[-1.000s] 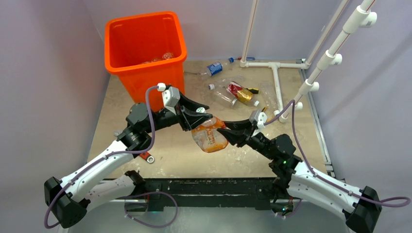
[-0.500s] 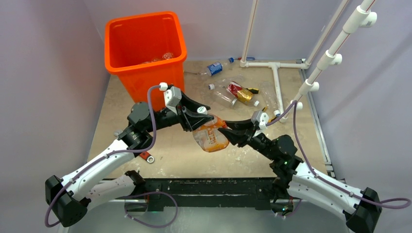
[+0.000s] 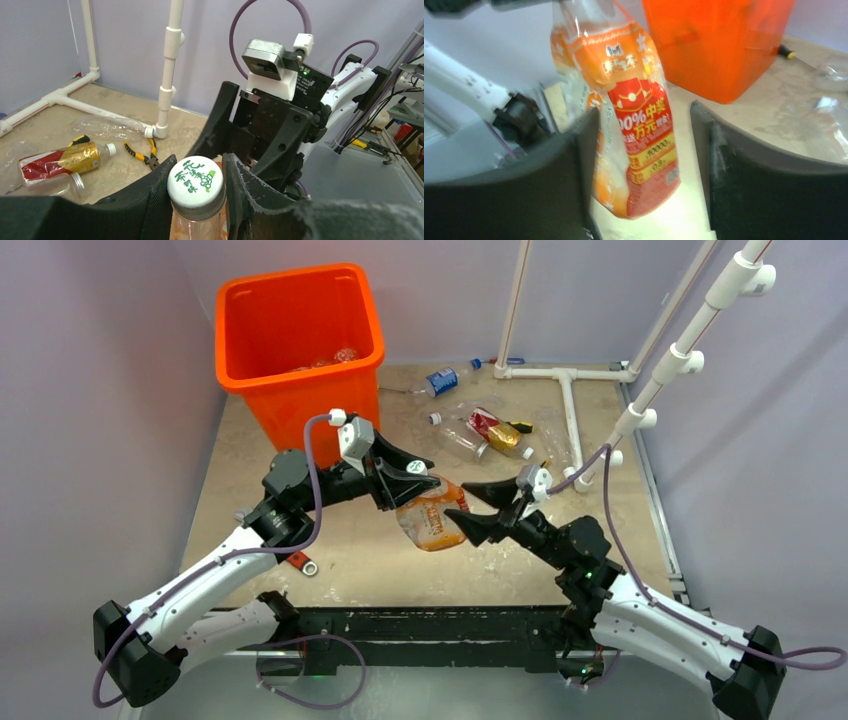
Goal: Put the plastic bottles in the bin
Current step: Pick up the plastic bottle at the center of the board, then place the plastic bottle in the trash bin.
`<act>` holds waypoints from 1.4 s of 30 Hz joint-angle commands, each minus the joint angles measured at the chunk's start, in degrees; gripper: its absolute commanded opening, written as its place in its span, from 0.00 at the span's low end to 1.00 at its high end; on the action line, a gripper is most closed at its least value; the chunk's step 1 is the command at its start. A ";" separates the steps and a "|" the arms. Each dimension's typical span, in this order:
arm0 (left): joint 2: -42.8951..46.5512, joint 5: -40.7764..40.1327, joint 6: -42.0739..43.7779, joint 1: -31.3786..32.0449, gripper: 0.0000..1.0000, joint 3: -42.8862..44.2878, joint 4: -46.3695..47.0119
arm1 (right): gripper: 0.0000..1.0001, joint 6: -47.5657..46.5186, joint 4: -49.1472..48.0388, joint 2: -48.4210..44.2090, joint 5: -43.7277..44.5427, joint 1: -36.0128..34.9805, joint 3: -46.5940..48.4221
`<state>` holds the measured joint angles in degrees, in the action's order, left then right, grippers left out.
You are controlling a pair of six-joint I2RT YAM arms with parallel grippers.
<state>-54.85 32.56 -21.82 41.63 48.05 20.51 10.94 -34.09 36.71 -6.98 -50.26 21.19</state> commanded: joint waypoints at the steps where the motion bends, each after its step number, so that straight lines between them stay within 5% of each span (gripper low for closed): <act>1: 1.39 -2.47 1.57 -0.40 0.00 0.96 2.69 | 0.94 4.27 5.78 -0.37 2.02 -0.21 5.83; 11: 4.51 -10.65 5.93 -0.34 0.00 4.79 0.16 | 0.99 13.13 23.63 -6.87 7.90 -0.19 13.05; 19: 2.73 -28.45 14.14 -0.37 0.00 22.01 -5.94 | 0.99 19.81 18.73 -16.00 12.12 -0.19 3.27; 27: -7.43 -46.58 30.55 -0.39 0.00 40.81 -10.01 | 0.99 20.35 19.35 -17.28 12.01 -0.19 -0.80; 31: -17.43 -61.80 40.03 -0.40 0.00 52.85 -11.77 | 0.99 20.13 21.54 -16.98 12.17 -0.19 -1.12; 35: -25.35 -75.55 53.14 -1.33 0.00 52.89 0.47 | 0.99 20.61 19.48 -17.13 12.66 -0.19 -2.54; 42: -36.56 -76.69 43.38 -15.59 0.00 60.34 1.52 | 0.99 19.63 24.49 -16.92 11.84 -0.19 -0.48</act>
<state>-88.51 -38.79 24.60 35.07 103.59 18.33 30.87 -11.70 19.90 4.45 -50.30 19.00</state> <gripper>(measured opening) 0.353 0.987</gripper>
